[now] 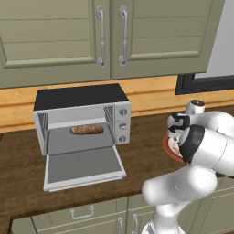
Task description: Pick up the kebab skewer and baguette bread, and place them inside the toaster oven. Close the toaster oven door and start by setting the timer.
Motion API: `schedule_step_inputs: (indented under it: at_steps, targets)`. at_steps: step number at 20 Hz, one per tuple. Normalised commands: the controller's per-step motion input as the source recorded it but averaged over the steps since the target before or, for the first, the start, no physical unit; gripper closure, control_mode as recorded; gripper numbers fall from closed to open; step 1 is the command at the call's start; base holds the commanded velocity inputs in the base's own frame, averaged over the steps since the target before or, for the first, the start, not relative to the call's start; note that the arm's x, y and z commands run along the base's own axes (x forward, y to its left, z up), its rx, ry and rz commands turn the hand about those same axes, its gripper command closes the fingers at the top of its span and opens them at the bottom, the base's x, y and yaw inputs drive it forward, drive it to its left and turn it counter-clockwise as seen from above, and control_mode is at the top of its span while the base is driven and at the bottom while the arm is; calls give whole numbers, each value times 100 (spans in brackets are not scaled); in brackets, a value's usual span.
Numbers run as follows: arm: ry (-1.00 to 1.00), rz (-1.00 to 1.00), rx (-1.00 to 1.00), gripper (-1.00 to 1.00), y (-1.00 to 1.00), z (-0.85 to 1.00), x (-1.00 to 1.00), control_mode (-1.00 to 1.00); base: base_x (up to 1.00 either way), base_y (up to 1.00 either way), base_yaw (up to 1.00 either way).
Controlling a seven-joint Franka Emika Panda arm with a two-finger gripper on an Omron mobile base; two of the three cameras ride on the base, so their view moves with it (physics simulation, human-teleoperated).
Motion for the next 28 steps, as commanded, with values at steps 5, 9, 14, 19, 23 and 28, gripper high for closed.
schedule_step_inputs:
  at_steps: [5, 9, 14, 19, 23, 28]
  targets:
    - [0, 0, 1, -100, -25, -42, 12, -100, 0, 0, 0]
    - [0, 0, 0, -100, -8, -37, 8, -100, 0, 0, 0]
    - [0, 0, 0, -100, 0, -22, 28, -100, 0, 0, 0]
    - [0, 0, 0, -100, 0, -15, 27, -100, 0, 0, 0]
    - [0, 0, 0, 100, 0, -19, 4, -100, 0, 0, 0]
    - [0, 0, 0, 100, 0, 0, 0, -100, 0, 0, 0]
